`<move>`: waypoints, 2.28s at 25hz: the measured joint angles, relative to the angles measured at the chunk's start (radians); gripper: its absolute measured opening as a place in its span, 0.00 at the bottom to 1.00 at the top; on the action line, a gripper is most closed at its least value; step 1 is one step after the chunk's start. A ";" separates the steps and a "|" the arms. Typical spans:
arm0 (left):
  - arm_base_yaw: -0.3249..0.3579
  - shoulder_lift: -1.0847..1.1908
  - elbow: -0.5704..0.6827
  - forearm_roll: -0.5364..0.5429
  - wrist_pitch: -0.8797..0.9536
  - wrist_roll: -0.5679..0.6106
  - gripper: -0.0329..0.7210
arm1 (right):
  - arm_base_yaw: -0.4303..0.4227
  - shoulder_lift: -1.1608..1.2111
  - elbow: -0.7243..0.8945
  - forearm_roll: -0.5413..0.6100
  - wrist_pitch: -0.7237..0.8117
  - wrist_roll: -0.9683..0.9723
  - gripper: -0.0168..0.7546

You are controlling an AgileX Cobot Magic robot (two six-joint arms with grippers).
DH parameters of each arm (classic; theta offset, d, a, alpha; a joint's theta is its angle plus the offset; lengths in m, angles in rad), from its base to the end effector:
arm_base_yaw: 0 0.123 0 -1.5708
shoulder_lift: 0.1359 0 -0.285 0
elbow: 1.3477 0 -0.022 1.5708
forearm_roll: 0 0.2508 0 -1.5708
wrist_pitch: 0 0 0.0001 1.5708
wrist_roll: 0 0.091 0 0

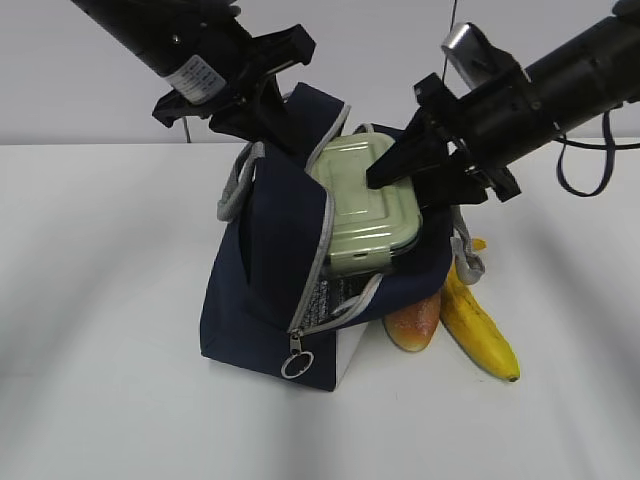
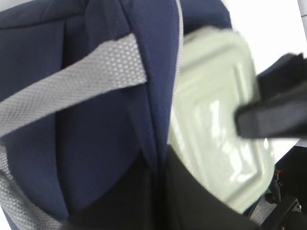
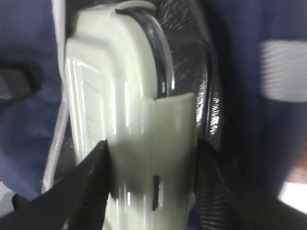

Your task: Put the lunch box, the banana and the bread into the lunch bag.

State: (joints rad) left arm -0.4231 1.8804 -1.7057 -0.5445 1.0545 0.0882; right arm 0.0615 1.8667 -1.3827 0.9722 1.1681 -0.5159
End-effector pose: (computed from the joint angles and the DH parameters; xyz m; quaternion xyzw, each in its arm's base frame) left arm 0.3600 -0.2071 0.3088 0.1606 0.9307 -0.2873 0.1593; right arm 0.3687 0.0920 0.2479 -0.0774 0.8993 0.4187 0.0995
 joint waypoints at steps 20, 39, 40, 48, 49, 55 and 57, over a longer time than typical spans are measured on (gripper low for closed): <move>0.001 0.032 0.000 0.081 0.048 0.001 0.04 | 0.125 0.175 -0.013 0.172 -0.229 -0.072 0.49; 0.001 0.033 0.000 0.081 0.063 0.001 0.04 | 0.179 0.255 -0.025 0.126 -0.335 -0.080 0.54; 0.001 0.033 0.000 0.081 0.063 0.001 0.04 | 0.179 0.255 -0.025 0.124 -0.335 -0.080 0.55; 0.001 0.033 0.000 0.081 0.067 0.001 0.04 | 0.179 0.255 -0.037 0.106 -0.309 -0.080 0.59; 0.001 0.033 0.000 0.081 0.069 0.001 0.04 | 0.177 0.255 -0.044 0.102 -0.288 -0.080 0.59; 0.001 0.033 0.000 0.088 0.077 0.001 0.04 | 0.160 0.190 -0.099 0.067 -0.147 -0.087 0.55; 0.001 0.033 0.000 0.103 0.079 0.001 0.04 | 0.158 0.134 -0.103 0.038 -0.143 -0.070 0.55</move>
State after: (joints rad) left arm -0.4221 1.9133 -1.7057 -0.4417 1.1338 0.0894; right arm 0.2191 2.0010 -1.4853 1.0105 1.0248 -0.5859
